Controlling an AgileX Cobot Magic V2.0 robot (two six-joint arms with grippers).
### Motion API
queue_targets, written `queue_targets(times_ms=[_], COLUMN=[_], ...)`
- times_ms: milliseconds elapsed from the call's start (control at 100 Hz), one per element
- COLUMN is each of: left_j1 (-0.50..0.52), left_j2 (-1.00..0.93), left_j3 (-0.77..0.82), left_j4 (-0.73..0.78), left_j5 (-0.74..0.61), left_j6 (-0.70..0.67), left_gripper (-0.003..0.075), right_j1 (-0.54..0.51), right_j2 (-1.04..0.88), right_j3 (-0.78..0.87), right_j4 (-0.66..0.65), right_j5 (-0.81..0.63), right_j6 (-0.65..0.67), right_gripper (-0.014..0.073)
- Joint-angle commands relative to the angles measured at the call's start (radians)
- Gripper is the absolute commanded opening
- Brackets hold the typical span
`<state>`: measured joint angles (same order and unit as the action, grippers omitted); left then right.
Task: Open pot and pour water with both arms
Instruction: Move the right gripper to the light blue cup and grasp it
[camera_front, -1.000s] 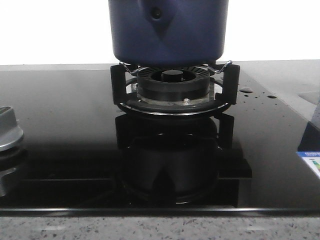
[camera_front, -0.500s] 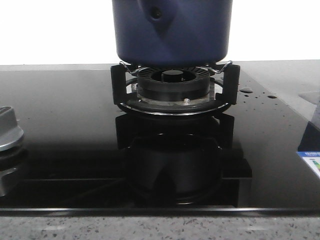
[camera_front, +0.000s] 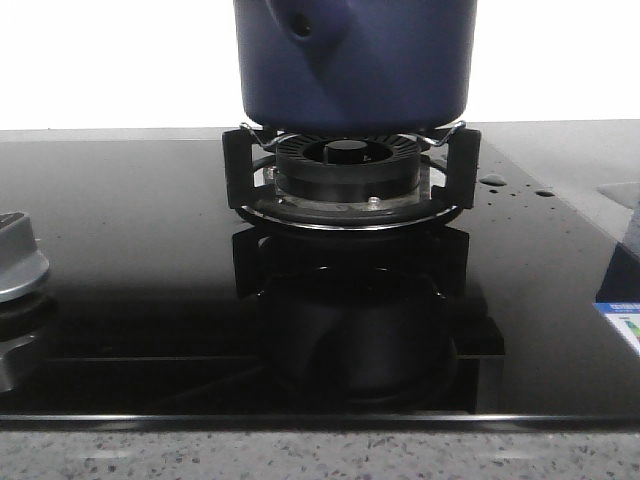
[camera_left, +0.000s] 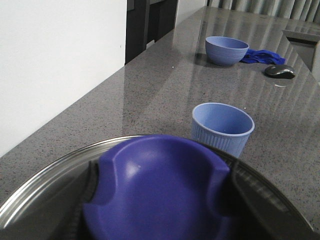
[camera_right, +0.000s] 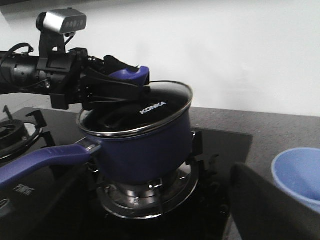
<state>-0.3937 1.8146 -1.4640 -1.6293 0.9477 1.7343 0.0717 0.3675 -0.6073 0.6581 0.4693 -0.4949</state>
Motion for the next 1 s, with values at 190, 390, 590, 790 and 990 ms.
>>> queue_targets(times_ms=[190, 390, 590, 790, 990], left_j1=[0.059, 0.133, 0.156, 0.156, 0.156], left_j2=[-0.152, -0.252, -0.342, -0.373, -0.370], left_j3=[-0.086, -0.086, -0.086, -0.086, -0.086], left_j4=[-0.097, -0.039, 0.075, 0.070, 0.070], left_j5=[0.079, 0.090, 0.107, 0.108, 0.108], left_j6=[-0.013, -0.150, -0.195, -0.200, -0.200], left_gripper=[0.0190, 0.0190, 0.0190, 0.0190, 0.0190], right_j1=[0.000, -0.066, -0.178, -0.196, -0.165], right_j2=[0.020, 0.082, 0.173, 0.302, 0.422], right_j3=[-0.035, -0.015, 0.077, 0.132, 0.132], right_j4=[-0.235, -0.255, -0.255, -0.203, -0.199], right_j5=[-0.287, -0.354, -0.383, -0.469, -0.487], right_j6=[-0.012, -0.012, -0.012, -0.010, -0.010], right_gripper=[0.0524, 0.0524, 0.0524, 0.0524, 0.0524])
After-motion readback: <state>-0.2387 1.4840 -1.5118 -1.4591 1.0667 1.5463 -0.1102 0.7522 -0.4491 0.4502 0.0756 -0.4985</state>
